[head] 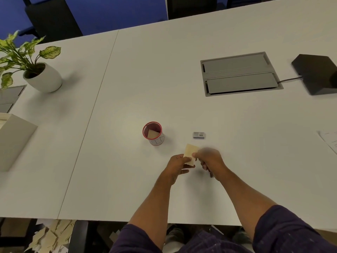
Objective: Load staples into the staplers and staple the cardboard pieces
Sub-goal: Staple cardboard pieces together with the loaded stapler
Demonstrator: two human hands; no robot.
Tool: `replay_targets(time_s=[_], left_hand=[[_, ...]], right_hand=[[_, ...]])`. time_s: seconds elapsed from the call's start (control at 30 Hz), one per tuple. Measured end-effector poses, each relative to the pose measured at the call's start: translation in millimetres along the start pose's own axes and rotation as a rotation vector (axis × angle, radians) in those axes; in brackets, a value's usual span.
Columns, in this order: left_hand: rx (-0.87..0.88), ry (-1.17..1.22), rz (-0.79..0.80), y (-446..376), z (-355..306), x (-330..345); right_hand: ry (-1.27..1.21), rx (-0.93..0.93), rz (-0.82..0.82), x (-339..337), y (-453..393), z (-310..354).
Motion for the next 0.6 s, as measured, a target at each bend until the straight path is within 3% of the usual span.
replay_targets(time_s=[0.3, 0.6], left_hand=[[0.023, 0.089, -0.115, -1, 0, -11], [0.081, 0.096, -0.144, 0, -2, -14]], right_hand=[[-0.106, 0.063, -0.075, -7, -2, -8], [-0.065, 0.008, -0.057, -7, -3, -4]])
Point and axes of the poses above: each hand's wrist, its own y-axis away from the middle knuckle, its own x-axis out of the palm, z = x × y, the point moved 6 cm from there along -y, towards the middle knuckle, and after that the axes turned 4 degrees about -x, right-handed, at the moved point
